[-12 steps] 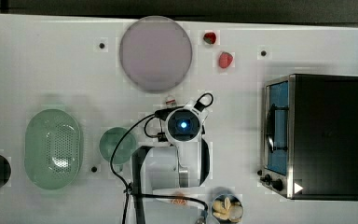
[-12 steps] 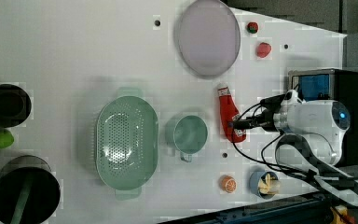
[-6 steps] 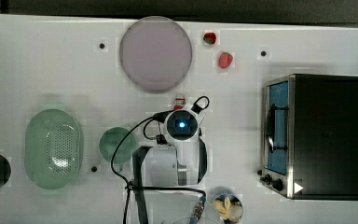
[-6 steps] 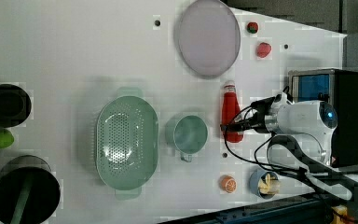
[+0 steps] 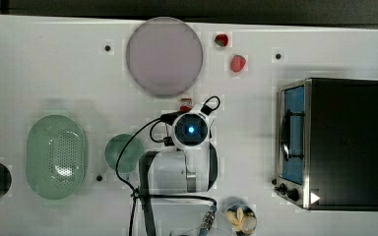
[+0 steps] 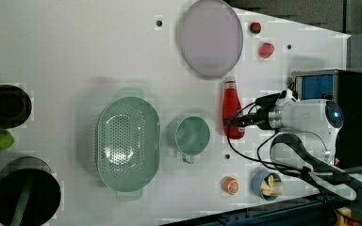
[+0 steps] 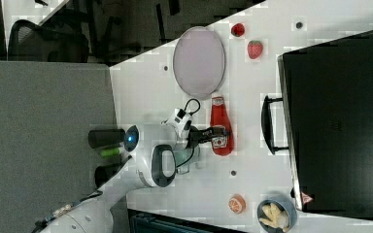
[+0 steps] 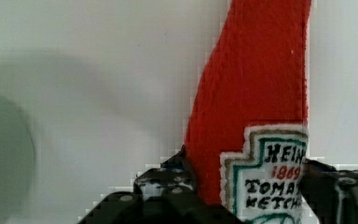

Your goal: Pick Ketchup from the table and place it in strainer.

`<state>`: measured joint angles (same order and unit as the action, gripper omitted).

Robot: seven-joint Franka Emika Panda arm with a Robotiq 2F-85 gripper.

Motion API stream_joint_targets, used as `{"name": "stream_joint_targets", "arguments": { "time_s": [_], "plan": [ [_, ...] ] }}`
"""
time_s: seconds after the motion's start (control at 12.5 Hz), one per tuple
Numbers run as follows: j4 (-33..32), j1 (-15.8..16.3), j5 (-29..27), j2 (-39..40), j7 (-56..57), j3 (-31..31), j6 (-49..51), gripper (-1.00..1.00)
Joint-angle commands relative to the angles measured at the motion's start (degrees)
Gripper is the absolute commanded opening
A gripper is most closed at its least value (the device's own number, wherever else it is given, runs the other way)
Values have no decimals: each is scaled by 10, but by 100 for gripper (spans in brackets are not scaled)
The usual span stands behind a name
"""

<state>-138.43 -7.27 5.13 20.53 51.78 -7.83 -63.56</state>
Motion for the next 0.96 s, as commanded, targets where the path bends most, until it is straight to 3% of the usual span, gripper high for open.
{"name": "stream_joint_targets", "arguments": {
  "time_s": [0.08,0.48,0.96],
  "plan": [
    [19,2,1,-80,12,1,56,25],
    [77,12,-2,-214,-9,-35,274,25],
    [143,39,-60,-254,-189,-144,371,25]
  ]
}}
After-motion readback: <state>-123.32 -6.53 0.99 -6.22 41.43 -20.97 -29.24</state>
